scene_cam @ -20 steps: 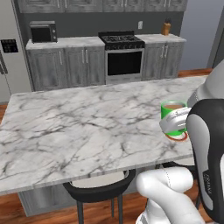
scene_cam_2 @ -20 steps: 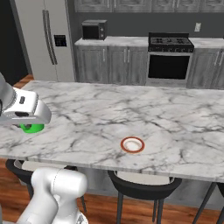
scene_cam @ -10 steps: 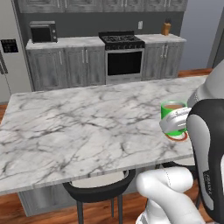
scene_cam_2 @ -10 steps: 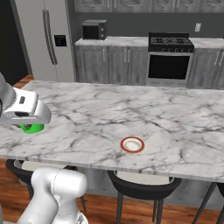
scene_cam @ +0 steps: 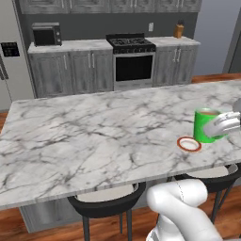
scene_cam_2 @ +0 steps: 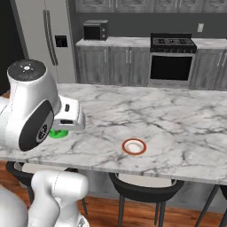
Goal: Pick the cup of tea, navigate to the dining table, and place it on the saucer.
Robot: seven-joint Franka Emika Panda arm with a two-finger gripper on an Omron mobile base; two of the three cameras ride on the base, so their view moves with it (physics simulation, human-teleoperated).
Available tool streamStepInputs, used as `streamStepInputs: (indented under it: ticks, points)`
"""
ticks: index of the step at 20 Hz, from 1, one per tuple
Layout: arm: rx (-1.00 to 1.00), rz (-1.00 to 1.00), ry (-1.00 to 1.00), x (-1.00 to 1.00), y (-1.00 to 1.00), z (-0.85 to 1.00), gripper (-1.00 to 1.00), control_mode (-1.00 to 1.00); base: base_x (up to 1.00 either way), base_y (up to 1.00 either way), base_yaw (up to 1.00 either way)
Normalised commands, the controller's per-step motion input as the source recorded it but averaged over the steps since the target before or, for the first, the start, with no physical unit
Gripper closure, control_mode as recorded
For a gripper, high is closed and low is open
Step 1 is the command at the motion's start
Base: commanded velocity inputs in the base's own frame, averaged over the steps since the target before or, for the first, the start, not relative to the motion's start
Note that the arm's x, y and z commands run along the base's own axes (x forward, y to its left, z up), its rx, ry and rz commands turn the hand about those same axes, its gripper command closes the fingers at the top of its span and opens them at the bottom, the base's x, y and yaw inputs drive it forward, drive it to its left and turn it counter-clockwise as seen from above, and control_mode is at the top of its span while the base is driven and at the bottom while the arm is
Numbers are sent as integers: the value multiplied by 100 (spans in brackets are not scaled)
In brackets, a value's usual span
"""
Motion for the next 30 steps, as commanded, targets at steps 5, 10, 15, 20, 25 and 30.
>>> streamStepInputs:
  ticks: [5, 10, 15, 20, 25, 30]
  points:
    - [8, 26, -4, 13, -100, -20, 100, -100, 0, 0, 0]
    - [0, 40, -8, 8, -100, -30, 100, -100, 0, 0, 0]
    - [0, 33, -4, 32, -60, -53, 100, -100, 0, 0, 0]
    - [-6, 21, 2, 58, -1, -79, 100, -100, 0, 0, 0]
    - [4, 14, 0, 90, 0, -37, 100, -100, 0, 0, 0]
    - [13, 11, -2, 68, -23, -15, 100, -100, 0, 0, 0]
